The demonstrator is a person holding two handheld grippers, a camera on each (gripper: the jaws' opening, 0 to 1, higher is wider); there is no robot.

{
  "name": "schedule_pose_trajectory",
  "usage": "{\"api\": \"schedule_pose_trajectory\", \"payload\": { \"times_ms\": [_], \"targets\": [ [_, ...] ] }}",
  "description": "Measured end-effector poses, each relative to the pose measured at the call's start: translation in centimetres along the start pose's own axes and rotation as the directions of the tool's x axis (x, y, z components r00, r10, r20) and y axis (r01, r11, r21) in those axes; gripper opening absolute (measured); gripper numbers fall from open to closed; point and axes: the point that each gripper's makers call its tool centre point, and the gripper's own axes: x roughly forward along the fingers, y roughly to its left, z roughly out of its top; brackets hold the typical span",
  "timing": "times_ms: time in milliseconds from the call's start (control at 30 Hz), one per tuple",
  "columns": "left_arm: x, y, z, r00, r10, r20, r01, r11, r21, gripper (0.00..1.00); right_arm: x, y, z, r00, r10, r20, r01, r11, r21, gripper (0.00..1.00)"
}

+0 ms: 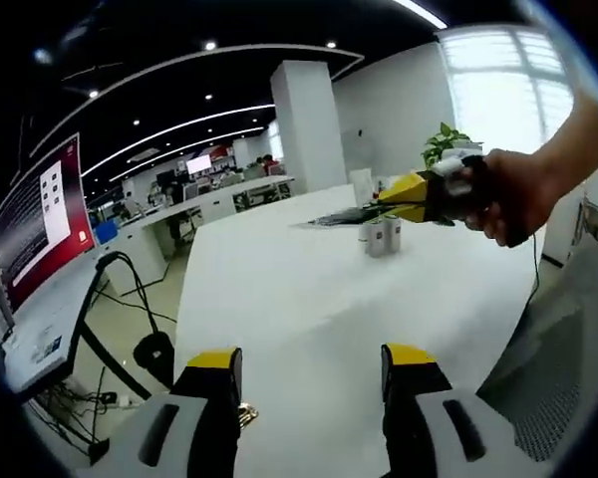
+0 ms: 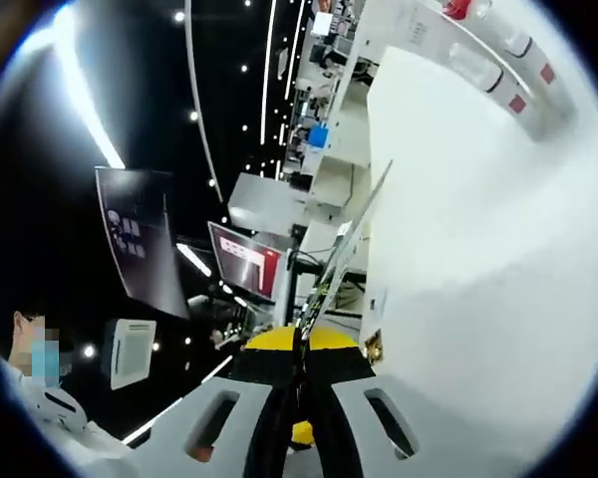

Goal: Arrange the skincare products in the storage area until every visible bottle or jar stands upright without overlapping.

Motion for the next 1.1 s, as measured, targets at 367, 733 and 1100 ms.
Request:
{"api": "schedule_pose_trajectory", "payload": {
  "times_ms": [367,733,1100],
  "targets": [
    [0.2,-0.2,-1.4,0.997,-0.011,-0.078,0.010,1.000,-0.021,0.54,1.6,-3.6,1.5,0.993,-0.121,0.009,0.121,0.993,0.005,0.00],
    [0.3,-0.1,-2.3,0.993,-0.014,-0.121,0.007,0.999,-0.054,0.51,3.2,-7.6,4.7,0.969,-0.244,-0.048,0.243,0.970,-0.031,0.00],
    [0.4,0.1,-3.1,0.988,-0.004,-0.154,-0.004,0.999,-0.051,0.50,2.5,-13.8,7.8,0.923,-0.380,-0.058,0.381,0.924,0.011,0.00]
  ]
}}
